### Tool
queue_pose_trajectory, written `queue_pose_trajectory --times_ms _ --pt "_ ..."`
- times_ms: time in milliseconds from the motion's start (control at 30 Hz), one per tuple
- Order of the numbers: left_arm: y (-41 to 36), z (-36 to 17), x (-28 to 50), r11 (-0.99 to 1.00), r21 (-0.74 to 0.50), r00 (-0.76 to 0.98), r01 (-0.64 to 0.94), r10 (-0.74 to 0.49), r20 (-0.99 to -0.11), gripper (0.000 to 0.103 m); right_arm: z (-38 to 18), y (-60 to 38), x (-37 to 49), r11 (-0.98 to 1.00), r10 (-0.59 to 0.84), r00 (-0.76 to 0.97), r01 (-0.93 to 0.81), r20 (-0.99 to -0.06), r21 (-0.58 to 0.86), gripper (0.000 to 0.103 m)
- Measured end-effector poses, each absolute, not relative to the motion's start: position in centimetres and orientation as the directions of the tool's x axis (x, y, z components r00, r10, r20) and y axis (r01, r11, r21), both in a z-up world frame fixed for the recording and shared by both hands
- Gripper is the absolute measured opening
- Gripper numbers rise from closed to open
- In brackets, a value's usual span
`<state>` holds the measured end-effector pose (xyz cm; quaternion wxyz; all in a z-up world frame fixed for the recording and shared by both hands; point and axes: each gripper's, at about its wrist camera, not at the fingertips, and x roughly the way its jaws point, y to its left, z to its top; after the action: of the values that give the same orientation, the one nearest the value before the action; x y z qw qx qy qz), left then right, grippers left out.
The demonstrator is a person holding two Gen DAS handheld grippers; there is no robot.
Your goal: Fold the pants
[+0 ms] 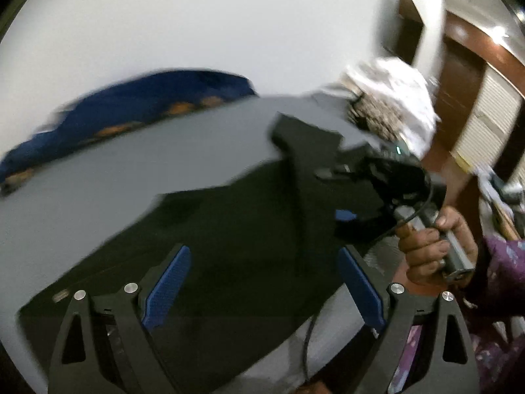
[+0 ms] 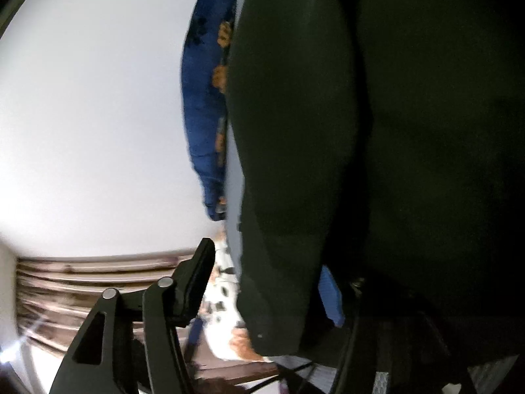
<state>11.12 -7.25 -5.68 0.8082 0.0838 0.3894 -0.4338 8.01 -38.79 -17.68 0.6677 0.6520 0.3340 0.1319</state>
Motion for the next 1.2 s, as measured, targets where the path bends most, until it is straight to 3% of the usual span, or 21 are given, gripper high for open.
queue_pose_trajectory --times_ms 167,300,433,500,533,567,633,733,933,1200 --pt "-13.0 -8.9 12.0 0.518 -0.325 0.174 0.791 -0.700 -0.692 0.089 -16.2 -39.2 8.5 0.142 0.664 0.716 0.162 -0.215 0.977 0.066" --pt "-16.6 -9.7 10.7 0.490 -0.220 0.200 0.843 -0.667 -0.718 0.089 -15.5 -39.6 8.4 0.173 0.701 0.679 0.136 -0.219 0.975 0.072" --pt "-19.3 -10.6 9.2 0.477 -0.071 0.265 0.876 -0.598 -0.756 0.089 -16.0 -40.5 8.1 0.050 0.711 0.685 0.175 -0.159 0.983 0.091" --pt "-19.7 -11.2 9.0 0.484 -0.026 0.291 0.875 -0.567 -0.771 0.087 -15.7 -40.8 7.9 0.004 0.715 0.686 0.188 -0.134 0.982 0.094" --pt "-19.8 -11.5 9.1 0.493 -0.015 0.298 0.870 -0.549 -0.781 0.079 -15.5 -40.9 7.9 -0.004 0.717 0.684 0.193 -0.132 0.981 0.096" --pt "-19.9 -12.0 9.2 0.502 -0.006 0.301 0.865 -0.528 -0.794 0.054 -15.2 -41.0 7.7 -0.005 0.718 0.683 0.195 -0.132 0.981 0.098" --pt "-20.2 -13.0 9.5 0.527 0.007 0.310 0.850 -0.489 -0.815 0.022 -14.5 -41.1 7.6 0.005 0.724 0.677 0.188 -0.133 0.982 0.100" --pt "-19.8 -13.0 9.9 0.564 -0.028 0.315 0.826 -0.502 -0.805 0.016 -13.6 -40.8 7.6 0.066 0.729 0.662 0.182 -0.172 0.981 0.100" --pt "-18.5 -11.8 10.1 0.587 -0.127 0.285 0.800 -0.557 -0.780 0.016 -13.6 -41.6 7.4 0.140 0.699 0.679 0.176 -0.223 0.974 0.100" --pt "-17.7 -10.1 9.6 0.580 -0.153 0.289 0.800 -0.596 -0.750 0.016 -17.0 -47.3 7.7 -0.029 0.568 0.815 0.156 -0.112 0.987 0.100"
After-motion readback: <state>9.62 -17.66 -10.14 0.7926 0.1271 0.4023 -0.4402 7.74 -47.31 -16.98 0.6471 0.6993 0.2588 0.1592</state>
